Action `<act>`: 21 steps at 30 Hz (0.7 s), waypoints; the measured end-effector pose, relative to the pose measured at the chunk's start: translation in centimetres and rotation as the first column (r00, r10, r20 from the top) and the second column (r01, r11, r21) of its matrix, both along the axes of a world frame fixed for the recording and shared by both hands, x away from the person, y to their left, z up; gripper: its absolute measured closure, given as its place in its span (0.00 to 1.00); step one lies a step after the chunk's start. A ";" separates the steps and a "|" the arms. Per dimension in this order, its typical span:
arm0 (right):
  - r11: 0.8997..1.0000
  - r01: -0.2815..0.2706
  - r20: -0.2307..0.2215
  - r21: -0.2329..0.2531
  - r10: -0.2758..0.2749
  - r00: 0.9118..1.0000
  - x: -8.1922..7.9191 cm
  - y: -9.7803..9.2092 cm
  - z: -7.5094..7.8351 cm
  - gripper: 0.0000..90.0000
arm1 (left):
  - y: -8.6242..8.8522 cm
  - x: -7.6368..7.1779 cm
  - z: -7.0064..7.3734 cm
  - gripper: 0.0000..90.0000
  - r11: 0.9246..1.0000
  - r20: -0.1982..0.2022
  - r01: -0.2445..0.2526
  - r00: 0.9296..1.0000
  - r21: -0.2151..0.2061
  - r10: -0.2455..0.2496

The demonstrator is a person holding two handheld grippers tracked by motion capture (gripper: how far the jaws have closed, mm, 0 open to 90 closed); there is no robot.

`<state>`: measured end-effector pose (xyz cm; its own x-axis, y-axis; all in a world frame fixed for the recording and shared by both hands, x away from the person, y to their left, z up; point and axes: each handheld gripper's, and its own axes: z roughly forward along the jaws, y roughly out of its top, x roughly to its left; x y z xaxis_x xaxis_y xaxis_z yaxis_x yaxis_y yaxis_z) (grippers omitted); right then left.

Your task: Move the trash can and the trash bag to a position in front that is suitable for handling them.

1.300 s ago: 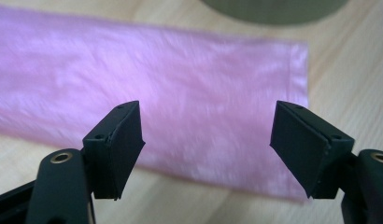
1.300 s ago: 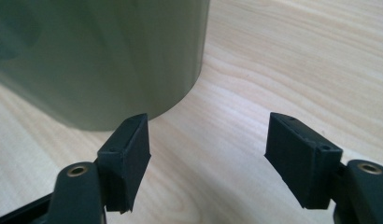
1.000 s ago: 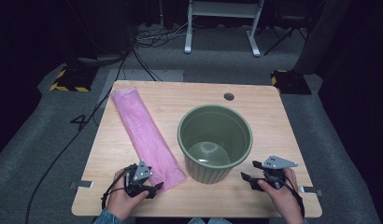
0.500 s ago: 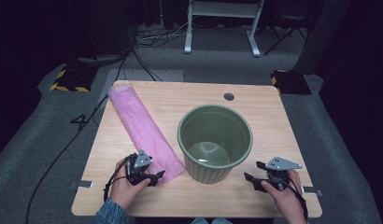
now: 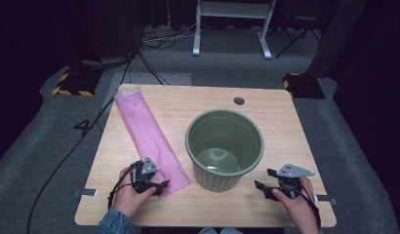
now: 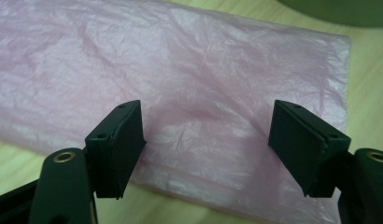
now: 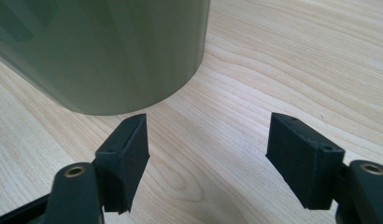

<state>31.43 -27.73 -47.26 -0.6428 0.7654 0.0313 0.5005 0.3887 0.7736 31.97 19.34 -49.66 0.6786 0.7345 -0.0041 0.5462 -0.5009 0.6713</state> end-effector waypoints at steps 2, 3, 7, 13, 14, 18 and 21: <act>1.000 -0.003 -0.003 -0.003 0.003 1.000 0.2 0.0 -0.1 0.33 | 0.5 -0.5 0.0 0.30 1.000 -0.003 -0.010 1.000 -0.006 0.010; 1.000 -0.005 -0.006 -0.003 0.005 1.000 0.4 0.0 -0.2 0.33 | 1.0 -1.0 0.0 0.30 1.000 -0.002 -0.015 1.000 0.004 0.015; 1.000 -0.027 -0.015 -0.006 0.027 1.000 1.2 0.6 -0.5 0.33 | 3.5 -3.2 0.3 0.30 0.996 0.005 -0.076 0.997 0.047 0.076; 0.997 -0.062 -0.014 -0.043 0.061 0.998 2.4 2.0 -0.7 0.32 | 7.9 -5.3 0.6 0.30 0.959 0.042 -0.263 0.965 0.110 0.260; 0.997 -0.062 -0.014 -0.043 0.061 0.998 2.4 2.0 -0.7 0.32 | 7.9 -5.3 0.6 0.30 0.959 0.042 -0.263 0.965 0.110 0.260; 0.996 -0.057 -0.009 -0.072 0.056 0.998 3.1 2.2 -0.7 0.32 | 10.0 -5.6 1.1 0.31 0.912 0.041 -0.376 0.926 0.167 0.374; 0.996 -0.051 -0.008 -0.075 0.051 0.999 3.3 2.1 -0.7 0.31 | 10.4 -5.4 1.6 0.31 0.909 0.036 -0.397 0.918 0.126 0.396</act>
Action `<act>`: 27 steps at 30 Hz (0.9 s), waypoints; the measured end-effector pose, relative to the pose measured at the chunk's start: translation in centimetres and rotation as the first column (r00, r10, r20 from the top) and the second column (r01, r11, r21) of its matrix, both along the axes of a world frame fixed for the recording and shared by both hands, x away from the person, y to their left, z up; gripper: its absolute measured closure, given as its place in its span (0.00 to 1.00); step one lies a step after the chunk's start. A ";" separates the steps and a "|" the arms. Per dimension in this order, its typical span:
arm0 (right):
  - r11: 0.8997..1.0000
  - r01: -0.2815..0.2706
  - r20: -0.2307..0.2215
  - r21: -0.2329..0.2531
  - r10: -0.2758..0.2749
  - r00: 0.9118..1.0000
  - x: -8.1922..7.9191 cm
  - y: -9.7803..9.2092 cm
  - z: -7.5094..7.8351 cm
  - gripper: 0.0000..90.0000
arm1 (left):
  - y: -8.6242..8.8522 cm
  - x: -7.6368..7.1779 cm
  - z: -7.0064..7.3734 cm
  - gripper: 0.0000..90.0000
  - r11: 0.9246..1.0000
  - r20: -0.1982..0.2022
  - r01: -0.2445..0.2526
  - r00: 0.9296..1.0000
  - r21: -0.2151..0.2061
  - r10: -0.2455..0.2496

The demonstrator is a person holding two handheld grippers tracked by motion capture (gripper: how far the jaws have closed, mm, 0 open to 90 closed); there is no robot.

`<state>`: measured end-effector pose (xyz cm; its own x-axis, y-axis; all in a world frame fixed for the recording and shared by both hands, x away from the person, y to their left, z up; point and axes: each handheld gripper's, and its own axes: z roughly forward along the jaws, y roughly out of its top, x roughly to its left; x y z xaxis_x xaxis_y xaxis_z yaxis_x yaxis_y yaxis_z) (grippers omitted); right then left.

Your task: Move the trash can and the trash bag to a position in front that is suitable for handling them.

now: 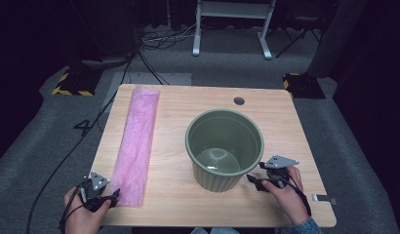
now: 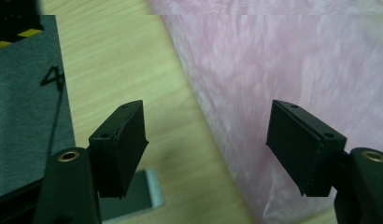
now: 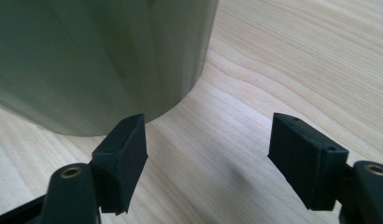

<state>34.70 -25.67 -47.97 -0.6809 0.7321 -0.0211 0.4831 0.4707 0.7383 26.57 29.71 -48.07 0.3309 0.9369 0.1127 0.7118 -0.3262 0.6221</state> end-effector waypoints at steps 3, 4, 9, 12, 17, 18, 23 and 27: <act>1.000 0.008 -0.009 -0.004 -0.008 1.000 0.2 -0.1 -0.2 0.31 | -1.0 1.5 1.2 0.26 0.995 0.038 0.011 0.999 -0.096 -0.007; 1.000 0.014 -0.010 -0.008 -0.014 1.000 0.2 -0.2 -0.3 0.31 | -2.2 3.0 1.9 0.26 0.995 0.069 0.023 0.998 -0.097 -0.016; 1.000 0.024 -0.012 0.001 -0.024 1.000 0.2 -0.6 -0.3 0.31 | -4.4 7.3 1.7 0.26 0.997 0.075 0.033 0.997 -0.070 -0.027; 0.999 0.035 -0.014 0.004 -0.035 0.999 0.2 -1.0 -0.4 0.31 | -6.0 9.1 0.8 0.25 0.995 0.063 0.048 0.997 -0.084 -0.043; 0.999 0.036 -0.022 0.011 -0.035 0.999 0.0 -1.2 -0.6 0.31 | -7.2 11.2 -0.7 0.26 0.995 0.010 0.044 0.999 -0.086 -0.043; 0.999 0.035 -0.022 0.013 -0.035 0.999 -0.1 -1.2 -0.7 0.31 | -7.3 11.4 -1.0 0.30 0.994 -0.005 0.047 0.999 -0.094 -0.048; 0.999 0.036 -0.030 0.016 -0.036 0.999 -0.2 -1.4 -0.9 0.31 | -7.3 10.7 -0.9 0.50 0.988 -0.021 0.103 0.994 -0.118 -0.106; 0.999 0.030 -0.034 0.013 -0.030 0.999 -0.2 -1.2 -1.0 0.31 | -7.8 9.4 -1.0 0.56 0.977 -0.011 0.173 0.984 -0.124 -0.176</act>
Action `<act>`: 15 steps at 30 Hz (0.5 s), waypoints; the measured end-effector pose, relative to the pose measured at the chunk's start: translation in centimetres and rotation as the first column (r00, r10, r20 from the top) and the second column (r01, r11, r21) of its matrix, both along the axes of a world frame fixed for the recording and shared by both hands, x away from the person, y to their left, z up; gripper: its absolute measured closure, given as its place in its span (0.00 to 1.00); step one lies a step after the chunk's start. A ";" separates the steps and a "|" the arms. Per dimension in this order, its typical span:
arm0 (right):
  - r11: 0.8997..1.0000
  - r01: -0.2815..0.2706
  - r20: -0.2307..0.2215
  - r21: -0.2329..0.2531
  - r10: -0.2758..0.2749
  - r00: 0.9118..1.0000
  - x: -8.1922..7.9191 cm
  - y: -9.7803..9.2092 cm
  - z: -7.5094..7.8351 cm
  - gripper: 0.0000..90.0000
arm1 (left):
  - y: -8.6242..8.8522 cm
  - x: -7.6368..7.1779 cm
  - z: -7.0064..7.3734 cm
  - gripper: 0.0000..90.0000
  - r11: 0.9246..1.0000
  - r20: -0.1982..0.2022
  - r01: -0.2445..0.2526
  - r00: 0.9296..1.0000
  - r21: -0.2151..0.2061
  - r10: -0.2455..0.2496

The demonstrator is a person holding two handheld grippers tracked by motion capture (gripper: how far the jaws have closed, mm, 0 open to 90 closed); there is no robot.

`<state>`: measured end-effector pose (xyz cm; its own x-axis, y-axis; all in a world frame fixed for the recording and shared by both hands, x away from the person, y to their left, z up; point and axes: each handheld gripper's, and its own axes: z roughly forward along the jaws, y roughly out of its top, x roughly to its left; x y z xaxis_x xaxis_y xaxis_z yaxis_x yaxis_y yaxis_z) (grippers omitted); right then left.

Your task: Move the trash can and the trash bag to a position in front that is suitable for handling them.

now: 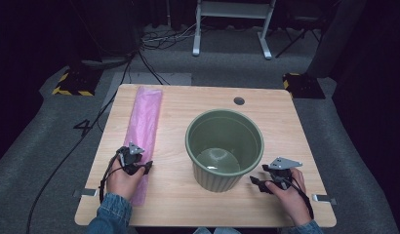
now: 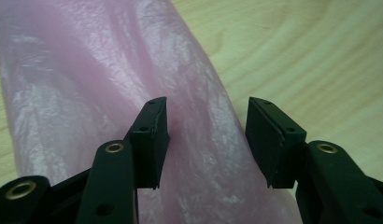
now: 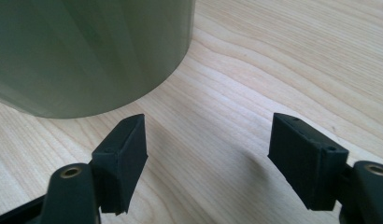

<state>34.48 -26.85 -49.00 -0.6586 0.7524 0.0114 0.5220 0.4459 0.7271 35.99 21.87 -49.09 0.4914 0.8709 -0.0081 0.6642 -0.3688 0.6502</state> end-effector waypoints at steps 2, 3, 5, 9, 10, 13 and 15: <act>1.000 -0.003 0.000 0.000 0.003 1.000 0.0 0.1 0.0 0.31 | -0.4 -0.9 -0.1 0.56 0.999 0.011 0.043 0.999 -0.006 -0.043; 1.000 -0.002 -0.001 0.000 0.002 1.000 0.0 0.1 0.0 0.31 | -0.6 -1.4 -0.2 0.57 0.998 0.018 0.066 0.998 -0.009 -0.066; 1.000 0.000 -0.004 0.002 0.000 1.000 0.1 0.1 0.0 0.31 | -0.9 -2.5 -0.2 0.57 0.994 0.024 0.111 0.994 -0.008 -0.110; 1.000 0.005 0.000 0.003 -0.005 1.000 0.3 0.2 0.2 0.31 | -1.4 -4.0 -0.1 0.56 0.983 0.006 0.183 0.983 -0.003 -0.183; 1.000 0.004 0.008 0.008 -0.004 1.000 0.6 0.3 0.3 0.32 | -1.8 -4.9 0.2 0.55 0.974 -0.023 0.227 0.974 0.003 -0.227; 0.998 0.037 0.045 0.054 -0.040 0.998 1.1 0.7 0.5 0.33 | -2.1 -5.7 0.8 0.48 0.974 -0.038 0.226 0.973 -0.017 -0.227; 0.996 0.055 0.071 0.063 -0.060 0.996 1.7 0.9 0.7 0.33 | -2.1 -5.6 1.6 0.40 0.981 0.015 0.193 0.981 -0.022 -0.192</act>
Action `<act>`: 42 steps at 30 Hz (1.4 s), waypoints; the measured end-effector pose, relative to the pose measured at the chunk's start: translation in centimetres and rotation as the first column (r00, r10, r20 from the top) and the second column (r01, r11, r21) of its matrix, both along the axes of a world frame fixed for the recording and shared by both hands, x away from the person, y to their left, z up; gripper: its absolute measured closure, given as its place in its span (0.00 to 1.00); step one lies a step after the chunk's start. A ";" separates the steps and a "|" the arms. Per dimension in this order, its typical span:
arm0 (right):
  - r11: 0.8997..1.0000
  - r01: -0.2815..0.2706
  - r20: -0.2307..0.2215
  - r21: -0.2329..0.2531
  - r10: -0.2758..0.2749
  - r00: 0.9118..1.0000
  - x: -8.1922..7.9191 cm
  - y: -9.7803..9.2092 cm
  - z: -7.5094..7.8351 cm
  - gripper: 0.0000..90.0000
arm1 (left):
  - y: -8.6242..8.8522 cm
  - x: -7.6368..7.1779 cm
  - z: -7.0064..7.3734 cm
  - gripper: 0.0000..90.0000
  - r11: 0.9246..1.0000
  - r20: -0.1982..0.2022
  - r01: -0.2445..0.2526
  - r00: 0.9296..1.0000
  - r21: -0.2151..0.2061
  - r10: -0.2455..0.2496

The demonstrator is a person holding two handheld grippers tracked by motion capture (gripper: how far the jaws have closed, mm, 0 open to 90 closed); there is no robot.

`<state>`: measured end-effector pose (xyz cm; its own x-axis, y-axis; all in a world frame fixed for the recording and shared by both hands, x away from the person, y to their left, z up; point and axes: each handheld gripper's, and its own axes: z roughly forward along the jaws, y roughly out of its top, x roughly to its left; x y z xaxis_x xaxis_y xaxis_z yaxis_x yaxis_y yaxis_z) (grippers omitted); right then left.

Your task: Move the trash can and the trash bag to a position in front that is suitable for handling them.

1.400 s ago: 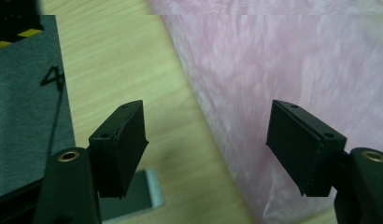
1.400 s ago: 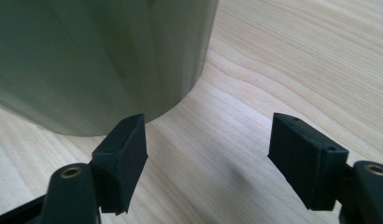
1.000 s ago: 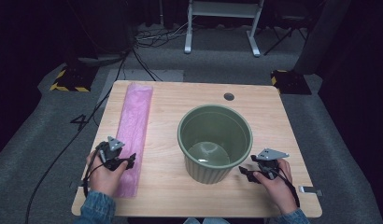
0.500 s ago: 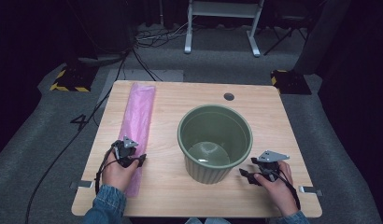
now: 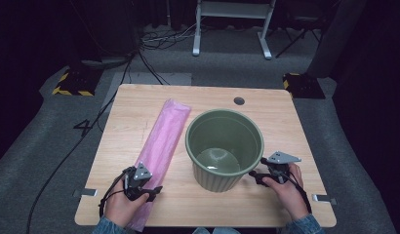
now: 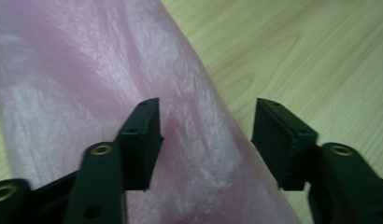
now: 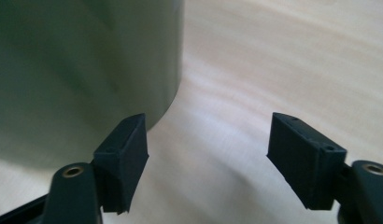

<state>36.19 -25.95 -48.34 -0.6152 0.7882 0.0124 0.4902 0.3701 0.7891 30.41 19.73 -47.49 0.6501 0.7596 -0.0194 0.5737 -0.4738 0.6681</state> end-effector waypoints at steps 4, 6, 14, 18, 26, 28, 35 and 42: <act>0.998 0.056 0.033 0.016 -0.056 0.998 1.6 0.2 0.2 0.38 | -0.5 1.4 1.3 0.34 0.998 0.062 -0.045 0.997 -0.036 0.047; 0.999 0.044 0.019 0.000 -0.044 0.999 2.4 0.3 0.4 0.38 | -1.2 2.5 1.8 0.33 0.997 0.082 -0.054 0.995 -0.059 0.059; 1.000 0.004 0.028 0.017 -0.005 1.000 4.5 1.3 0.8 0.40 | -5.7 5.3 2.7 0.33 0.993 0.153 0.003 0.988 -0.119 0.015; 1.000 -0.026 0.040 -0.003 0.026 0.999 4.3 1.5 0.7 0.46 | -7.0 5.1 2.8 0.36 0.990 0.169 0.061 0.985 -0.124 -0.039; 0.997 -0.080 0.057 0.004 0.080 0.995 2.5 1.5 0.8 0.55 | -6.9 3.3 2.9 0.44 0.992 0.166 0.099 0.982 -0.075 -0.086; 0.994 -0.107 0.043 0.015 0.106 0.993 2.0 1.6 0.9 0.51 | -6.1 2.9 2.9 0.40 0.993 0.156 0.082 0.985 -0.087 -0.067; 0.992 -0.122 0.016 -0.023 0.122 0.992 0.9 1.7 1.0 0.40 | -2.9 3.2 2.2 0.26 0.994 0.083 -0.101 0.992 0.034 0.098; 0.995 -0.103 0.004 -0.016 0.103 0.995 0.7 1.5 0.8 0.38 | -1.4 1.0 0.6 0.26 0.989 0.017 -0.075 0.997 0.124 0.073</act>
